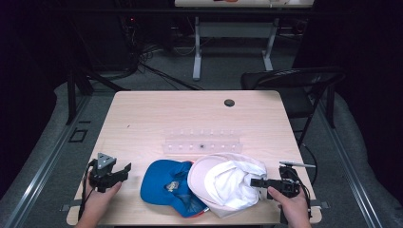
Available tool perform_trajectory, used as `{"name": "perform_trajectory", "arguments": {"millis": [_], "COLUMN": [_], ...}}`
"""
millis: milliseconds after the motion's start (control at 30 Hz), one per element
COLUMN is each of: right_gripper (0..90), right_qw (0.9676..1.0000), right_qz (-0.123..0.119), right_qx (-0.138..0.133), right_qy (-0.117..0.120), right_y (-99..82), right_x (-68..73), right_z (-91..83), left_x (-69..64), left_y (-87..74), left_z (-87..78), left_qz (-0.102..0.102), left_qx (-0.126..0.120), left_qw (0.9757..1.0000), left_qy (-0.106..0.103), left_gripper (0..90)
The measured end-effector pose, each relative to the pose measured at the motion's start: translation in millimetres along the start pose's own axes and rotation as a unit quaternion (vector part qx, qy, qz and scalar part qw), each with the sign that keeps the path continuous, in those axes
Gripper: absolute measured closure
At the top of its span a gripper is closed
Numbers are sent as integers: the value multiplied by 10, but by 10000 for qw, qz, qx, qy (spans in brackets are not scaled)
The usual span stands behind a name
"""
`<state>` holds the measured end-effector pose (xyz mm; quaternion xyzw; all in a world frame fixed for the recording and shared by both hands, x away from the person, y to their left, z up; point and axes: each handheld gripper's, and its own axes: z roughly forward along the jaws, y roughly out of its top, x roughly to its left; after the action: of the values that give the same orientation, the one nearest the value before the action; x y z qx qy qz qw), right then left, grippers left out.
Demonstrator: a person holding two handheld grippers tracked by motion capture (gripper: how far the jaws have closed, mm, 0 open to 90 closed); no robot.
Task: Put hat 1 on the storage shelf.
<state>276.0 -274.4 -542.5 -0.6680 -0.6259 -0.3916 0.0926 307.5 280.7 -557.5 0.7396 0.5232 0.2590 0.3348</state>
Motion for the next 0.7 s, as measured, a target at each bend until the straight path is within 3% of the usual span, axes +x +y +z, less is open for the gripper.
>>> {"name": "perform_trajectory", "arguments": {"millis": [200,367,500,700], "right_gripper": [478,496,537,616], "right_qw": [9992,9988,9991,9983], "right_qz": [245,181,48,122], "right_qx": [-95,-213,-145,-153], "right_qy": [308,408,391,553], "right_y": [11,37,83,169], "right_x": [-49,37,111,180], "right_z": [7,-136,-250,-360], "left_x": [5,-2,-4,-4], "left_y": [0,-1,-1,-2], "left_z": [-2,5,1,2], "left_qz": [18,10,60,71], "left_qx": [11,13,47,43], "left_qw": [10000,10000,10000,10000], "left_qy": [-4,5,-7,1], "left_gripper": [372,372,372,372]}}
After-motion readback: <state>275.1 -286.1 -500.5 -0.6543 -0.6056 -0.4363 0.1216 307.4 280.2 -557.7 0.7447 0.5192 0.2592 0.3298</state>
